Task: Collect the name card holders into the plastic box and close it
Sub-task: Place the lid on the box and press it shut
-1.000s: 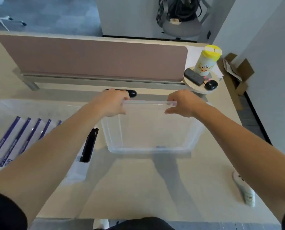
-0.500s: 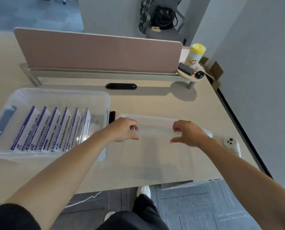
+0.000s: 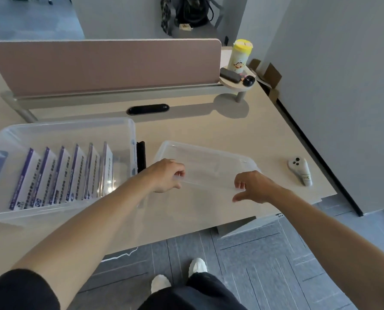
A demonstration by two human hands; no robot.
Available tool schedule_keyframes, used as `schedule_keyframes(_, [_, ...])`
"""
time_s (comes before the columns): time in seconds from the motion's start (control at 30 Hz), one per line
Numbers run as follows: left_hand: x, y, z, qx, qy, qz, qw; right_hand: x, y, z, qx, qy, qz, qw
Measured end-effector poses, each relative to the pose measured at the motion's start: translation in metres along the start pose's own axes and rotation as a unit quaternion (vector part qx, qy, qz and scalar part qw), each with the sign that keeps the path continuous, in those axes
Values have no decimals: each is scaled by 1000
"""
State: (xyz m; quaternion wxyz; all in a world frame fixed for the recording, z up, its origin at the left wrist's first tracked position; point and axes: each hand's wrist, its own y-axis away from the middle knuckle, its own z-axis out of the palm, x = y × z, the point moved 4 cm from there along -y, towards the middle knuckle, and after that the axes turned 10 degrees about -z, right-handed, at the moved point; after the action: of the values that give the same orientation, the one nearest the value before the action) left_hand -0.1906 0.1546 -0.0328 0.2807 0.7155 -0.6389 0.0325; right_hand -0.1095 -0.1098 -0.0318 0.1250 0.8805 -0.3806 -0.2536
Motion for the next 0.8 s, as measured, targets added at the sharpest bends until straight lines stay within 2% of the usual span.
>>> schedule_keyframes(0.23, [45, -16, -56, 86, -89, 59, 991, 27, -6, -41, 96, -4, -9, 995])
schedule_keyframes(0.4, [45, -11, -95, 162, -72, 30, 984, 20, -26, -88, 174, -8, -85, 981])
schedule_keyframes(0.57, [11, 29, -120, 243, -87, -37, 966, -34, -58, -115, 216, 33, -183, 959])
schedule_keyframes(0.8, [-62, 119, -125, 270, -89, -120, 951, -145, -87, -97, 193, 85, -274, 938])
